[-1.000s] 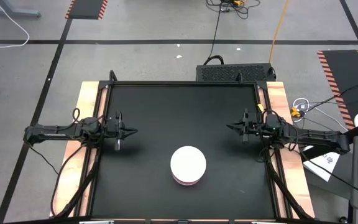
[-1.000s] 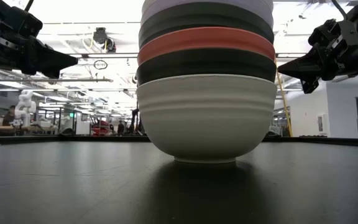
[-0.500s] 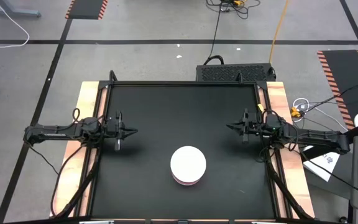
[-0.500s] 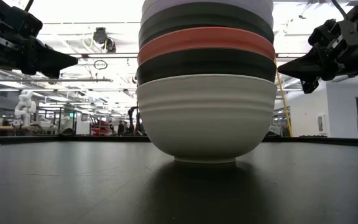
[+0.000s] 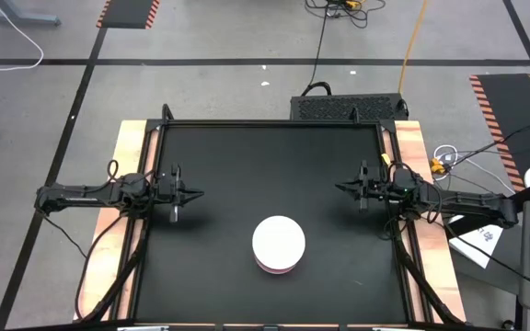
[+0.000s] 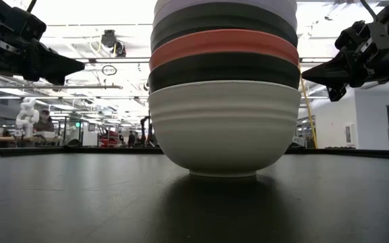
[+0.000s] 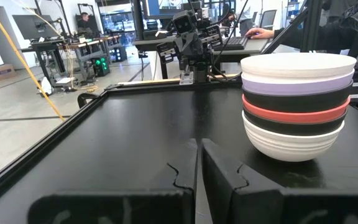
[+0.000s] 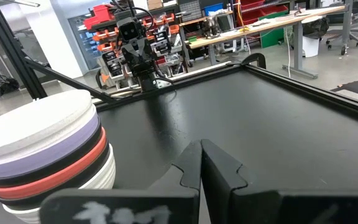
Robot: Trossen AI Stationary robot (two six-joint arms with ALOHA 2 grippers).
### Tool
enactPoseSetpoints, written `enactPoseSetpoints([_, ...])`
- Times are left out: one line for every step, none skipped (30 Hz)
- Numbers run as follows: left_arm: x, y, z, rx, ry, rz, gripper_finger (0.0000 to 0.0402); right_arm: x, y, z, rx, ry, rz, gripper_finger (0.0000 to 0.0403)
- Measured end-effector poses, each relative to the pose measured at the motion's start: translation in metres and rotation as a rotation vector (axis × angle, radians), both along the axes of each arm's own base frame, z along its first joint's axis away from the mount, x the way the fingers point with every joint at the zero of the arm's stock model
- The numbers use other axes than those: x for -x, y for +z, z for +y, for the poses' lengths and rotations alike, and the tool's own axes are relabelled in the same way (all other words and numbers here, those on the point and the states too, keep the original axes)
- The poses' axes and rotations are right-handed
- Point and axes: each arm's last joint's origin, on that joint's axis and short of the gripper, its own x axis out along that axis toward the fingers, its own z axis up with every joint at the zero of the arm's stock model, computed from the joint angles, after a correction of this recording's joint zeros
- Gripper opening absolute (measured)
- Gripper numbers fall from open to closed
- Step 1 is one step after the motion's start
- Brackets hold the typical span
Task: Nest bowls inside each other
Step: Return to Home Position
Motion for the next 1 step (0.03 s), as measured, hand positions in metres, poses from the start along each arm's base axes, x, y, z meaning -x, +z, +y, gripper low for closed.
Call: enactPoseSetpoints([0.0,0.0,0.0,0.0,0.0,0.0,0.0026,0.0,0.0,0.0,0.0,0.0,0.0,0.0])
